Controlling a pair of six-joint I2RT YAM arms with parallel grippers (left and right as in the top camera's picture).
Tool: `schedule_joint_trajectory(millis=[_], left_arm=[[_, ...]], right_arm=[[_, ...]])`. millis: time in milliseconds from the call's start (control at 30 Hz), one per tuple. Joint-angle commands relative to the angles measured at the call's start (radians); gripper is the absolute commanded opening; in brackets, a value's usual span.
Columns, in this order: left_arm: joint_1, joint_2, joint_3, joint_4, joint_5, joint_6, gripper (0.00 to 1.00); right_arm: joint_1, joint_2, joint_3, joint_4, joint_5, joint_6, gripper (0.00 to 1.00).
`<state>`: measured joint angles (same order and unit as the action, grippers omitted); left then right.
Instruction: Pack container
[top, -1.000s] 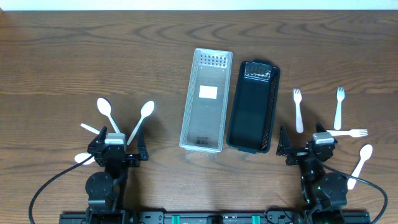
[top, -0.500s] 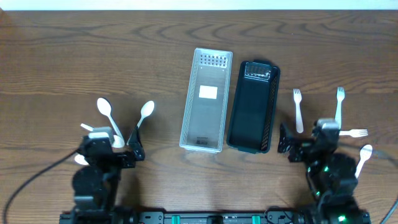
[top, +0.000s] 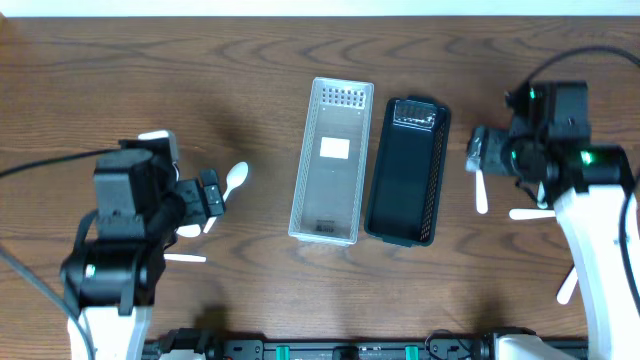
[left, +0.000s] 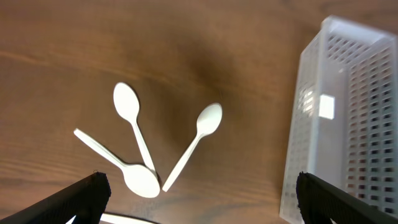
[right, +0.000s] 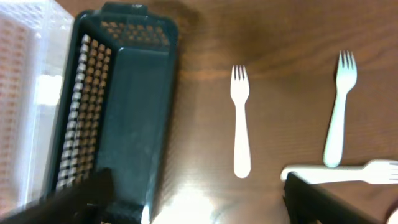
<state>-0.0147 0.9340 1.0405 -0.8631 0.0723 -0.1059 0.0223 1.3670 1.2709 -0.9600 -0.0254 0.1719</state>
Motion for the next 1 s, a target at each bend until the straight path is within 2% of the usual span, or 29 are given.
schedule_joint_trajectory(millis=[0,33,67,167,233,433,567,733,967], left_arm=[[0.004,0.049,0.018,-0.015,-0.001,-0.004,0.98],[0.004,0.059,0.018,-0.015,-0.001,-0.004,0.98],[0.004,0.07,0.018,-0.015,-0.001,-0.004,0.98],[0.004,0.095,0.018,-0.015,-0.001,-0.004,0.98],[0.004,0.104,0.018,-0.015,-0.001,-0.004,0.98],[0.004,0.106,0.018,-0.015,-0.001,-0.004,0.98],[0.004,0.106,0.018,-0.015,-0.001,-0.004,0.98],[0.004,0.106,0.018,-0.015,-0.001,-0.004,0.98],[0.004,0.106,0.018,-0.014,-0.001,-0.004,0.98]], right_arm=[[-0.009,0.087,0.025,0.02,0.026,-0.024,0.51],[-0.009,0.107,0.025,0.029,0.026,-0.024,0.46],[-0.009,0.136,0.025,0.04,0.026,-0.023,0.36],[-0.009,0.223,0.025,0.066,0.025,-0.023,0.15],[-0.008,0.284,0.025,0.077,0.021,-0.023,0.1],[0.002,0.428,0.025,0.122,-0.017,-0.024,0.11],[0.011,0.493,0.025,0.172,-0.115,-0.04,0.13],[0.013,0.532,0.025,0.246,-0.269,-0.077,0.14],[0.027,0.533,0.025,0.351,-0.297,-0.078,0.16]])
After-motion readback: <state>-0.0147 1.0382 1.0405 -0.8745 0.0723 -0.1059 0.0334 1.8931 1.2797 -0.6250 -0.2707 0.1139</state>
